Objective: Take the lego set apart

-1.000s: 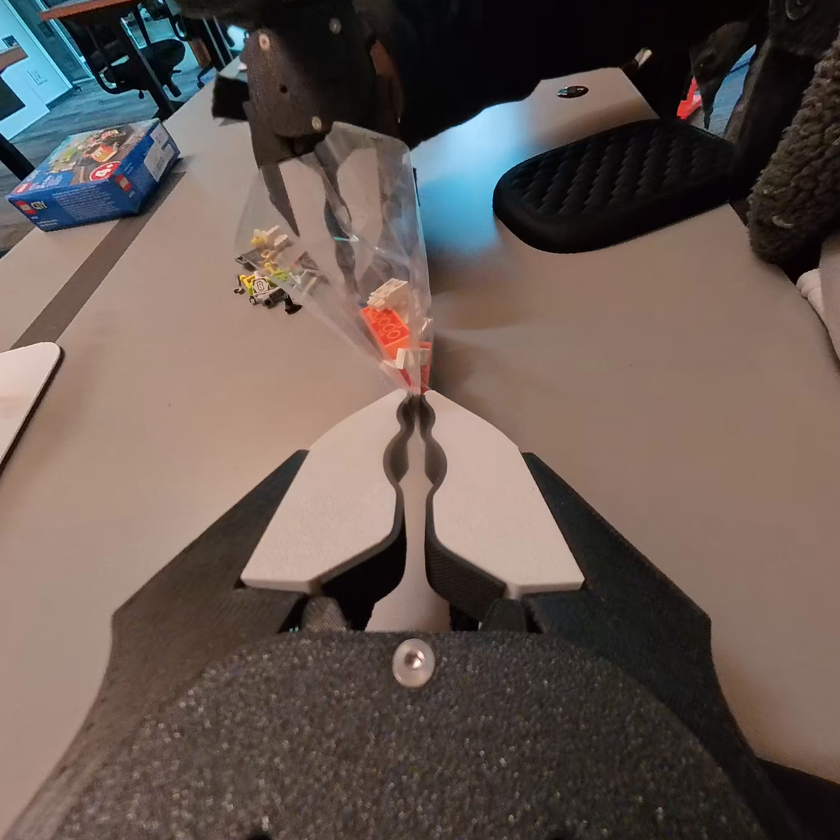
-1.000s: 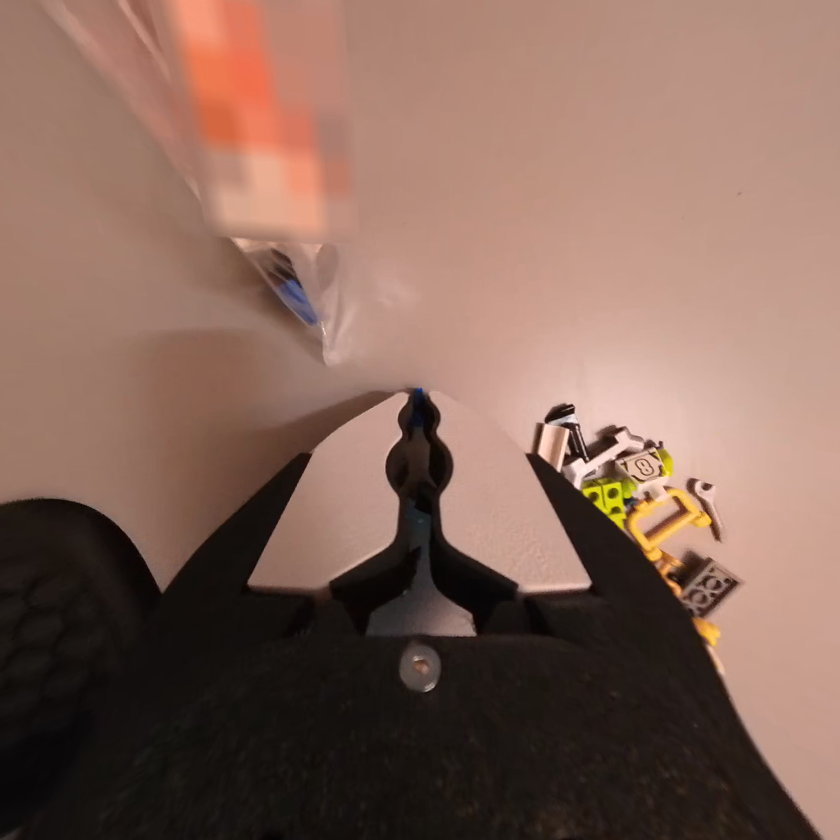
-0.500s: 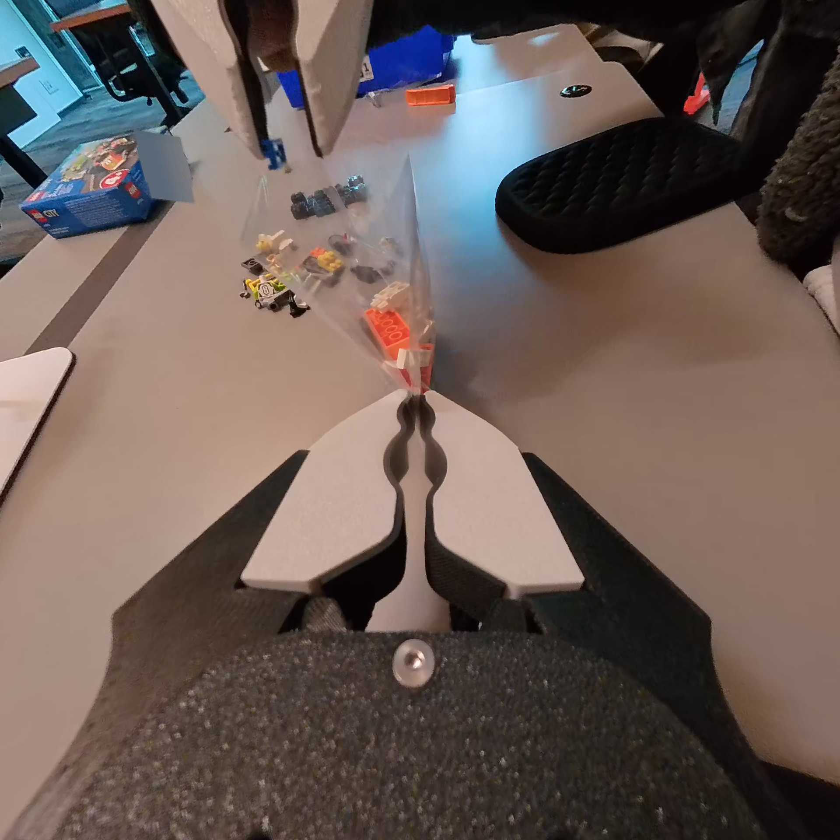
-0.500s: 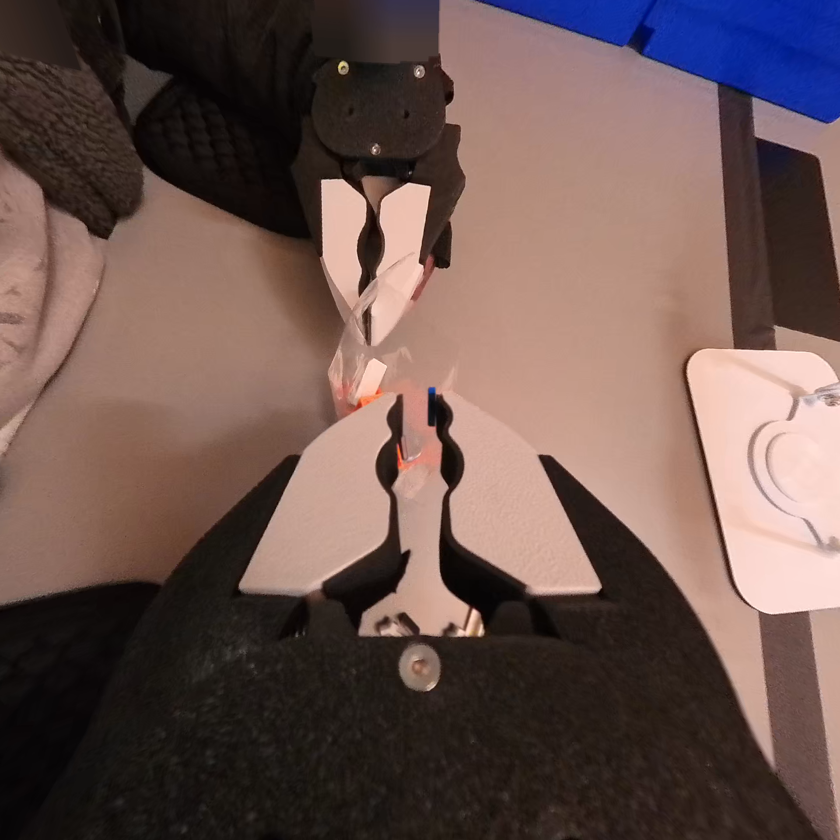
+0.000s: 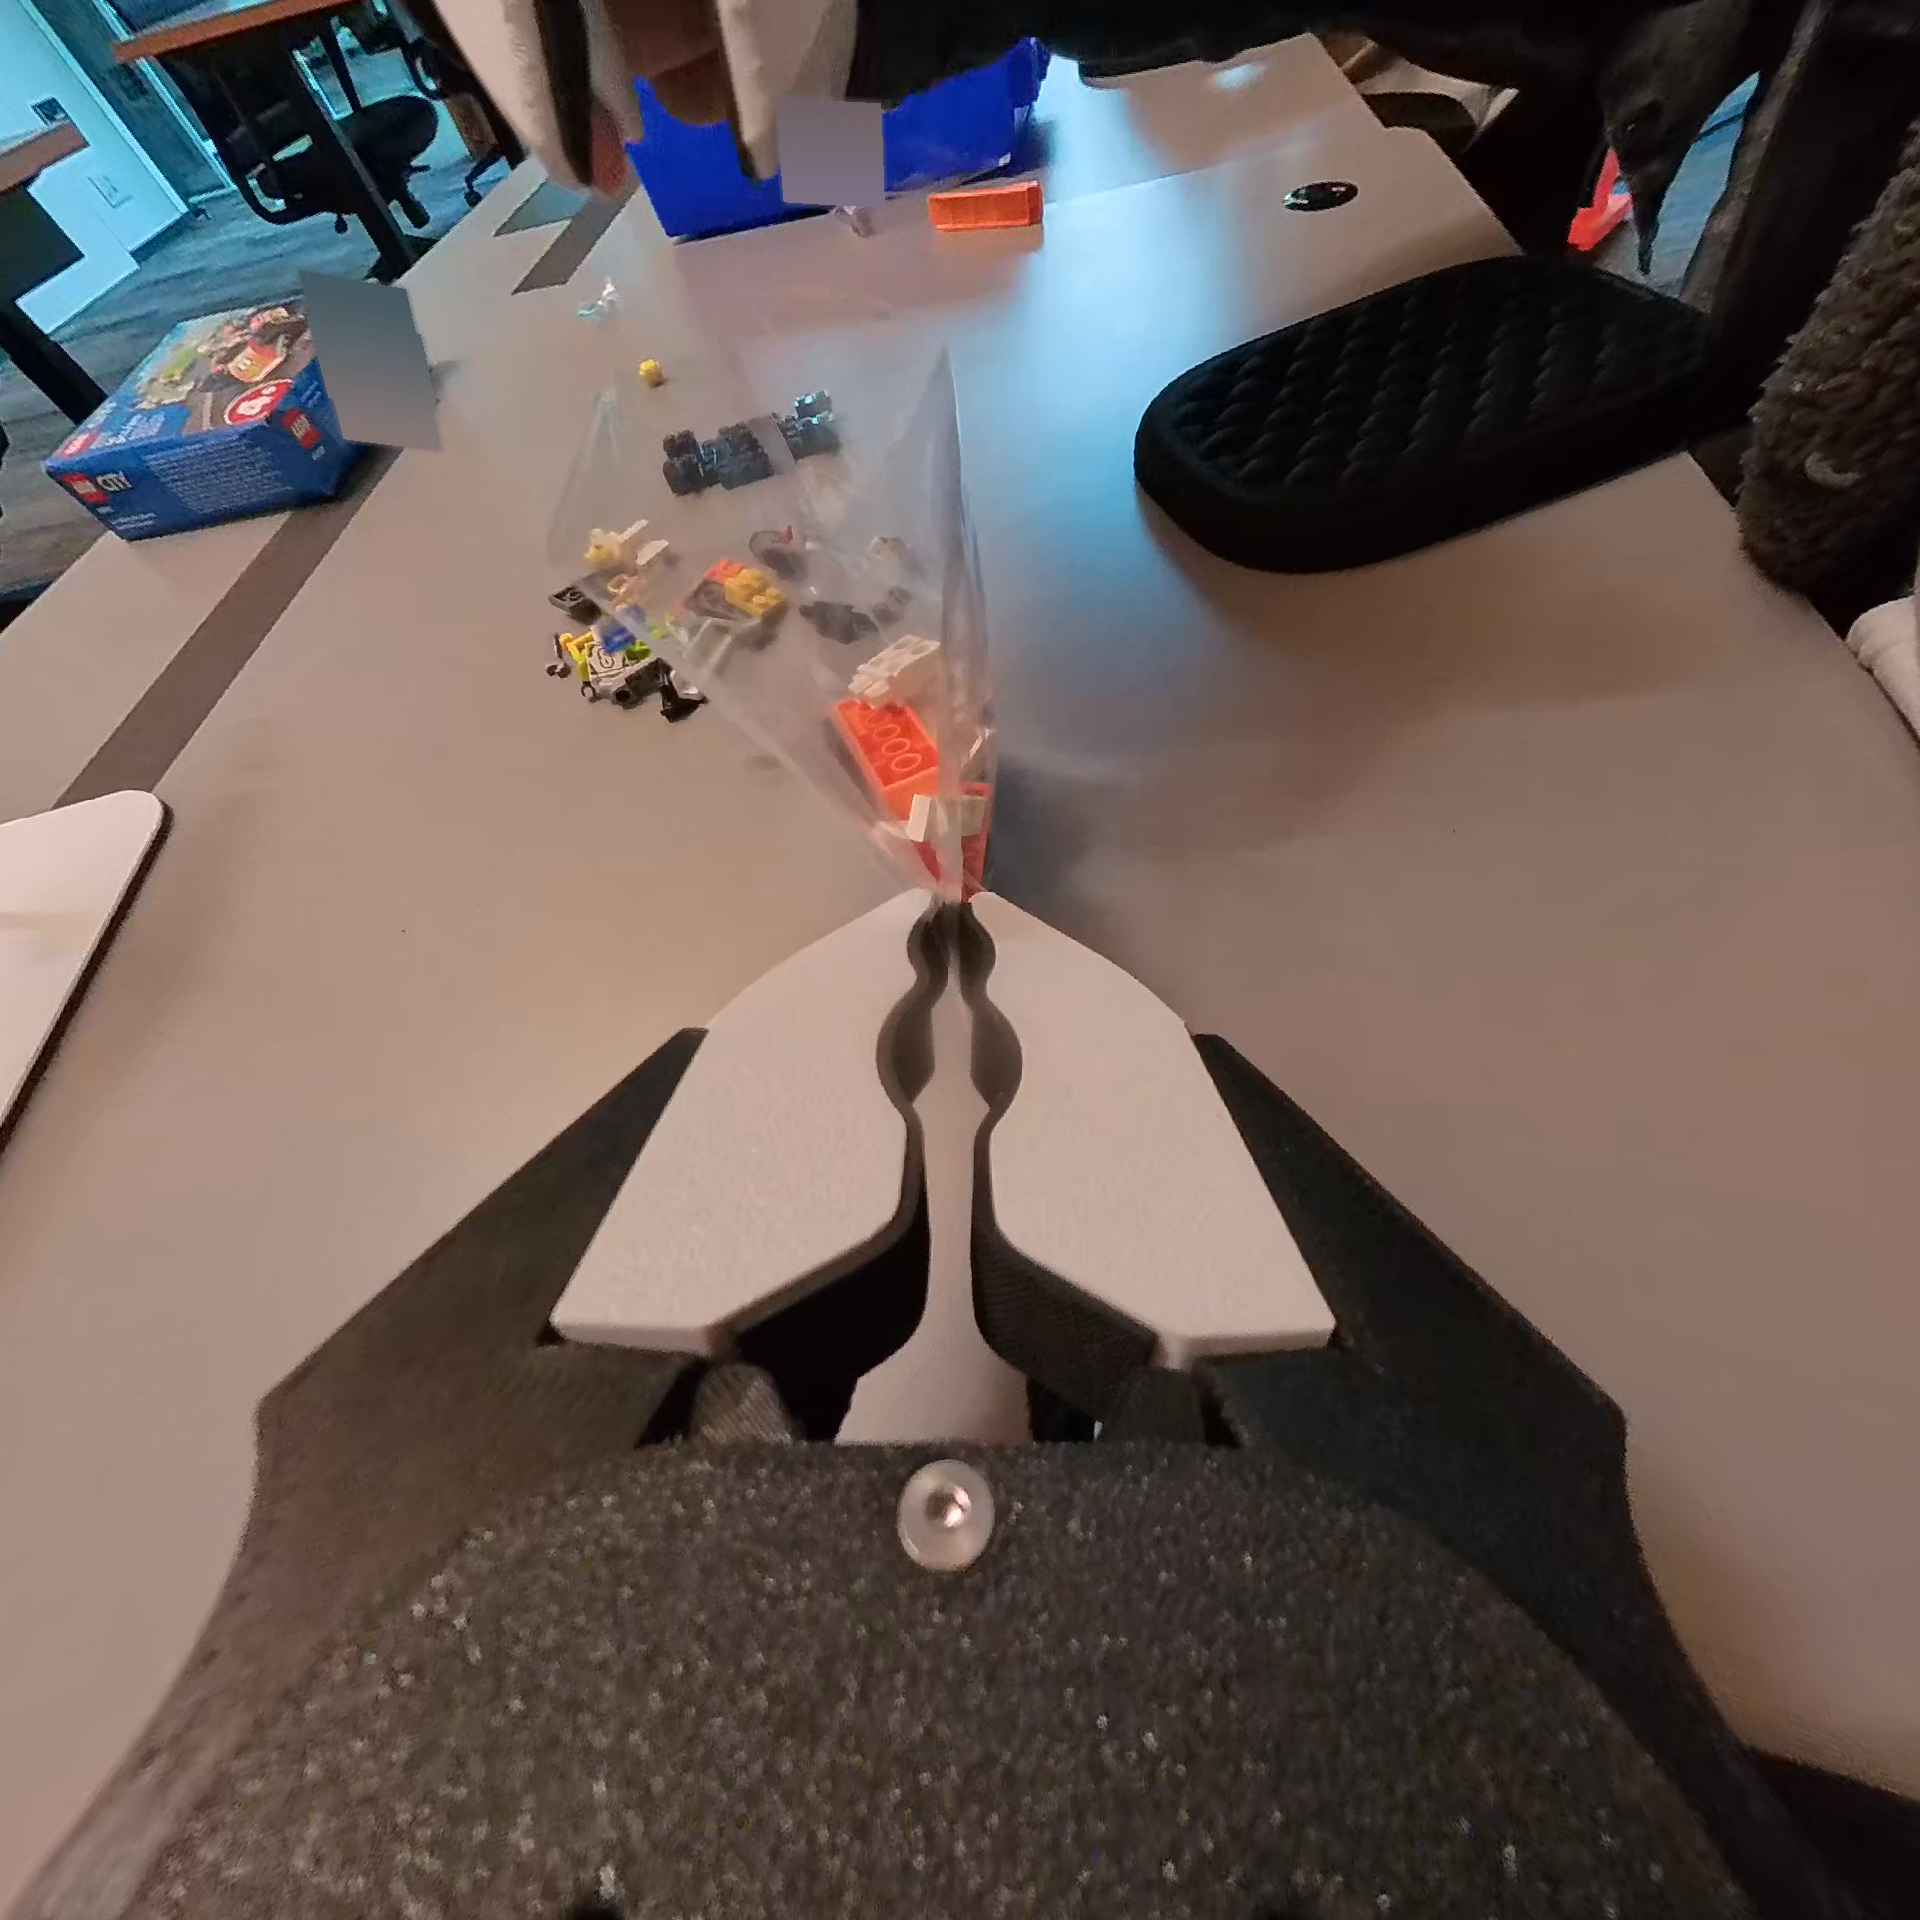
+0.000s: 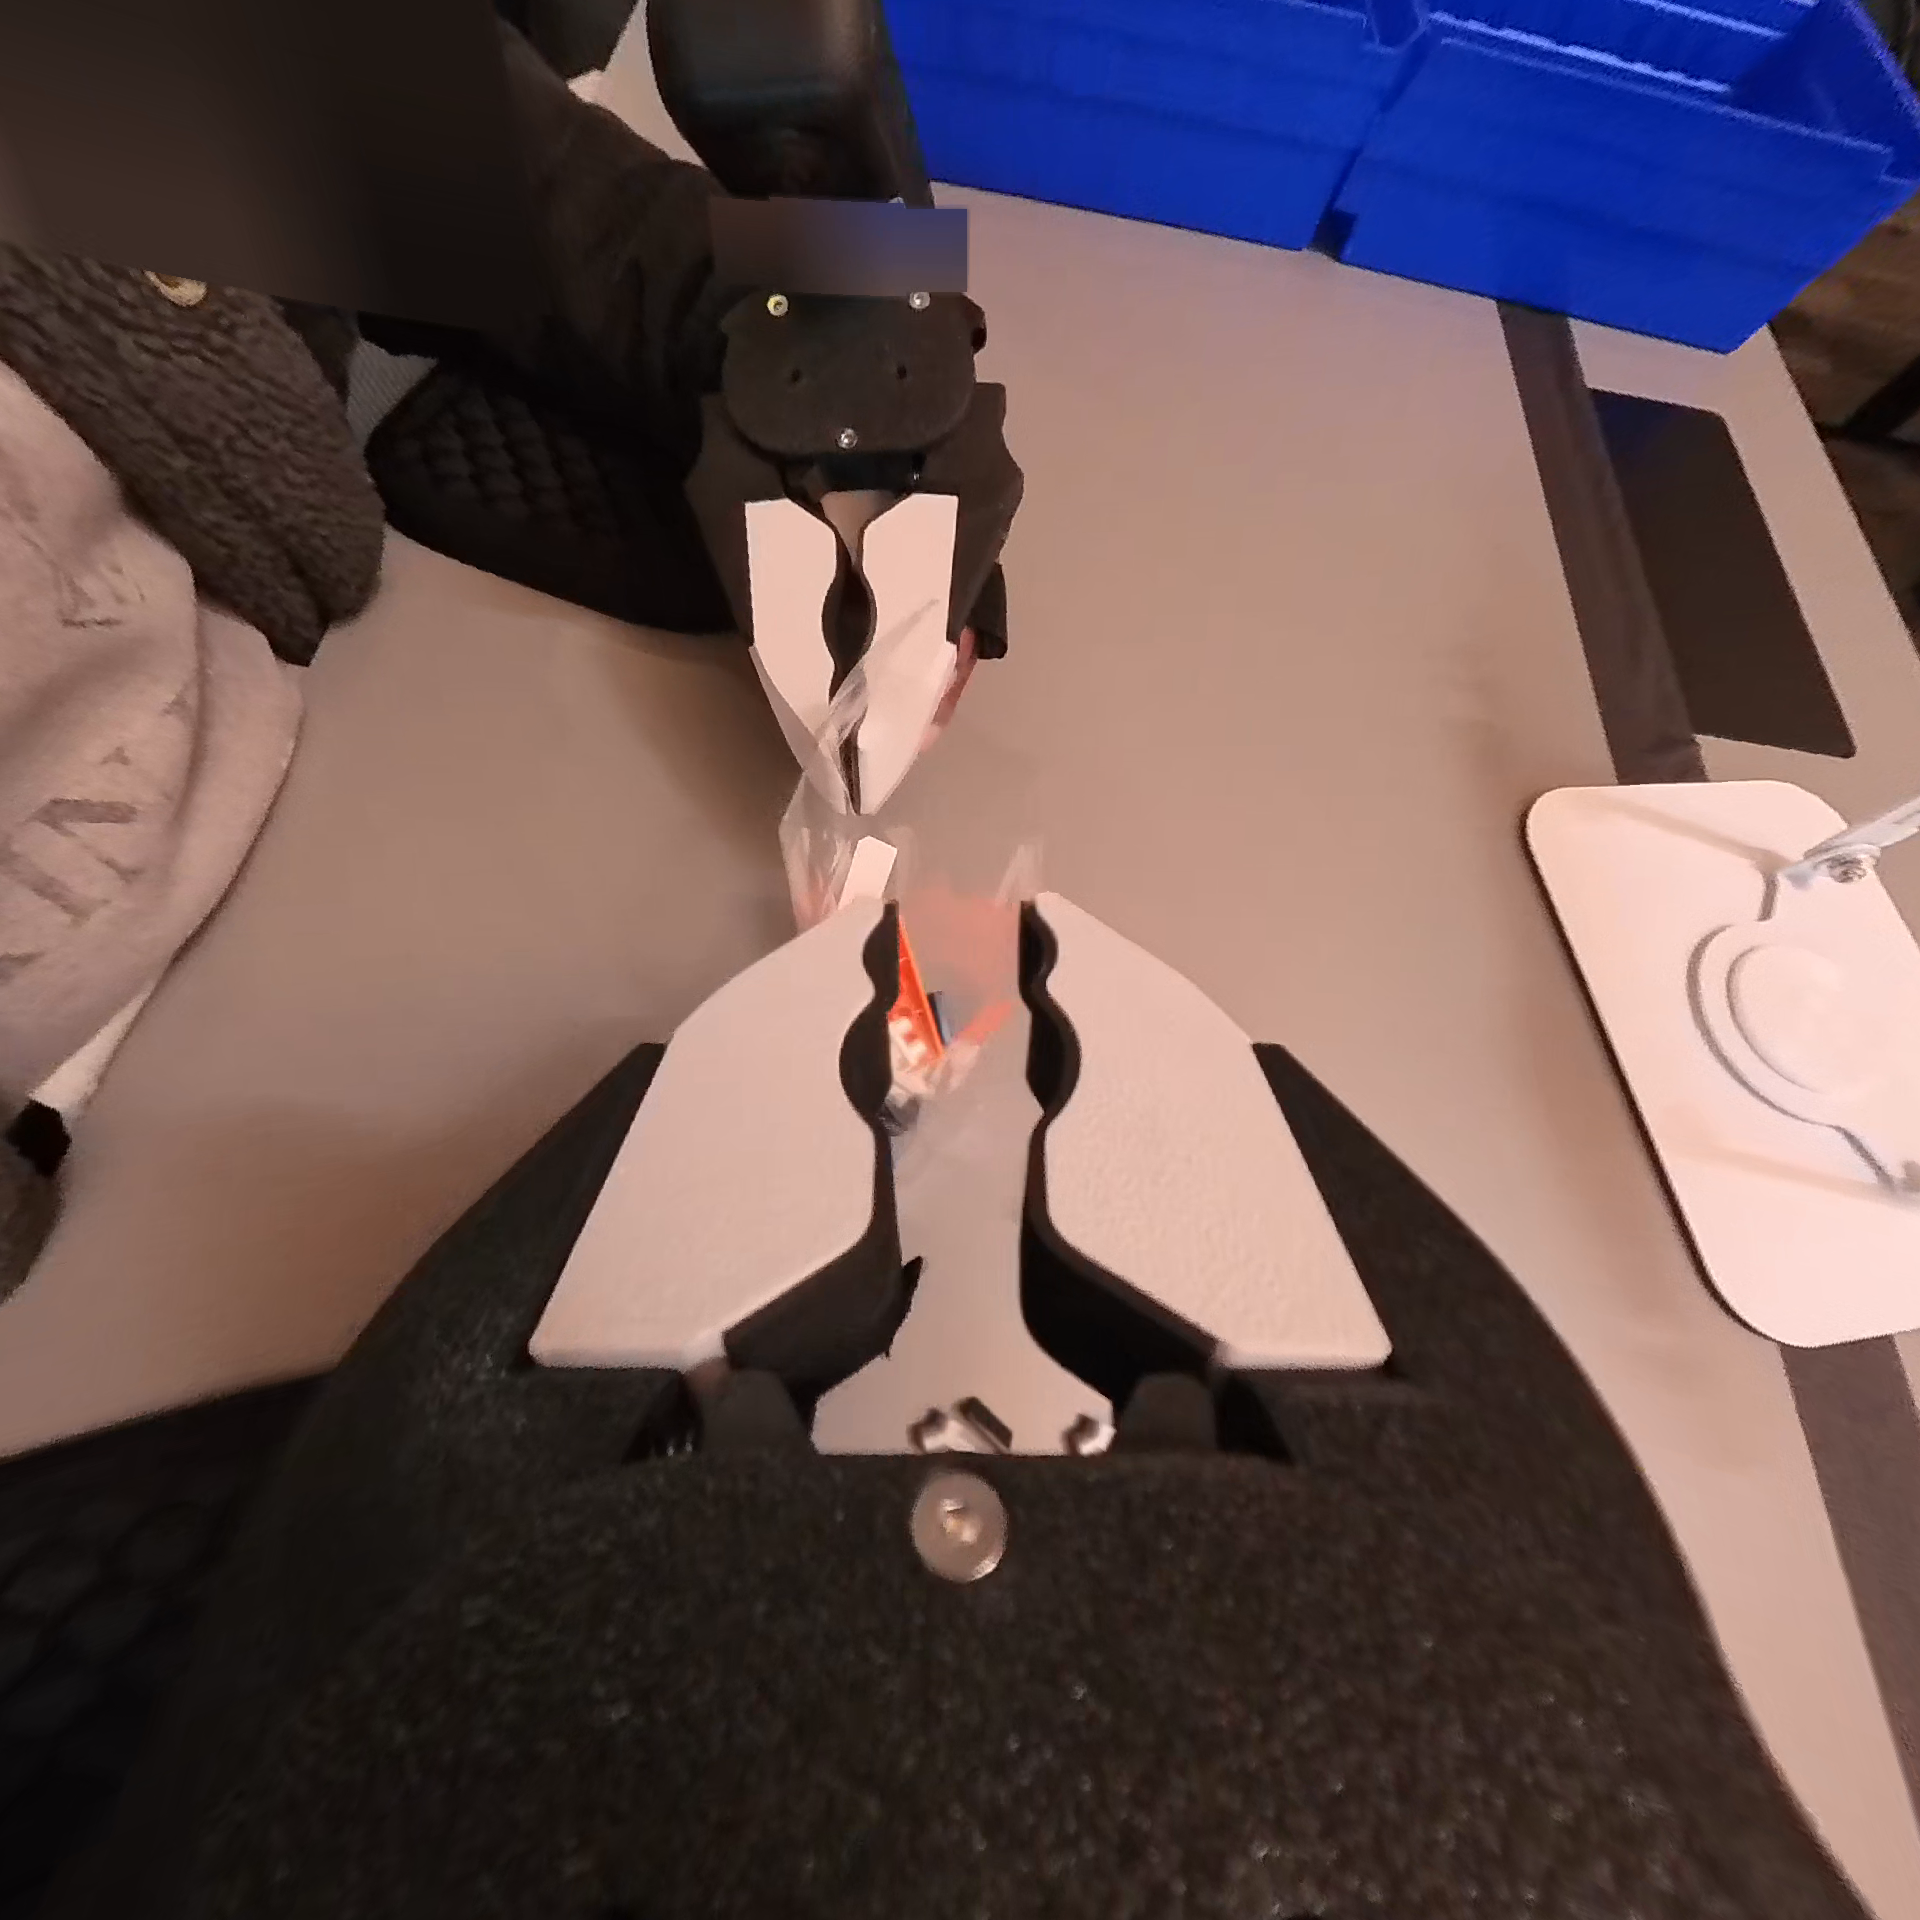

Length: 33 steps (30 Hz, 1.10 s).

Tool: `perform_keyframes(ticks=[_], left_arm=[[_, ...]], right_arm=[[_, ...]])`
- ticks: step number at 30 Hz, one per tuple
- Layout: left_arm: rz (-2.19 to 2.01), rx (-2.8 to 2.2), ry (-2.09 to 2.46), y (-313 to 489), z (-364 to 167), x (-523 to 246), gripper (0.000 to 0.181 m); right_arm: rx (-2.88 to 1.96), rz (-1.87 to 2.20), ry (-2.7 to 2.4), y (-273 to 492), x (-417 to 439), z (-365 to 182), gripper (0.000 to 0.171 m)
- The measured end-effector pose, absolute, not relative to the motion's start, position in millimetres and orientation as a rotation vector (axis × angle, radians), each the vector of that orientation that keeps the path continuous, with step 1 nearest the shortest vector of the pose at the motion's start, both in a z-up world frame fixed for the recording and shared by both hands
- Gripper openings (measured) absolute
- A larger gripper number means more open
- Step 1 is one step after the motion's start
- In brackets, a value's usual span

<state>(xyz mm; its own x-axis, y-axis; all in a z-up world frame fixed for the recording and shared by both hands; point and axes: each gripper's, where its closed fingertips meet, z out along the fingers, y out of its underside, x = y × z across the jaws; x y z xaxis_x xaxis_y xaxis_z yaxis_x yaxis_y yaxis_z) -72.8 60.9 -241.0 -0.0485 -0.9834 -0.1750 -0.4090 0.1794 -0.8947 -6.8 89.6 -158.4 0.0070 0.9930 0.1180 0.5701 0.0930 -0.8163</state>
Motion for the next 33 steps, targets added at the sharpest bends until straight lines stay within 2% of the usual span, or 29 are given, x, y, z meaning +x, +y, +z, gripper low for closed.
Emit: perform_keyframes(ticks=[5, 10, 15, 27, 33], left_arm=[[-0.854, -1.359, 1.601, 60, -240, -73, 0.001], [-0.851, -1.359, 1.601, 61, -240, -73, 0.001], [-0.861, -1.365, 1.596, 61, -241, -73, 0.001], [-0.88, -1.375, 1.589, 61, -241, -74, 0.001], [-0.884, -1.376, 1.588, 61, -240, -74, 0.001]], right_arm=[[-1.639, 0.614, -1.615, 119, 12, -168, 0.02], [-1.871, 0.39, -1.65, 163, 55, -227, 0.021], [-2.024, 0.339, -1.58, 197, 80, -266, 0.022], [-2.134, 0.464, -1.595, 237, 61, -297, 0.027], [-2.135, 0.473, -1.605, 237, 60, -302, 0.016]])
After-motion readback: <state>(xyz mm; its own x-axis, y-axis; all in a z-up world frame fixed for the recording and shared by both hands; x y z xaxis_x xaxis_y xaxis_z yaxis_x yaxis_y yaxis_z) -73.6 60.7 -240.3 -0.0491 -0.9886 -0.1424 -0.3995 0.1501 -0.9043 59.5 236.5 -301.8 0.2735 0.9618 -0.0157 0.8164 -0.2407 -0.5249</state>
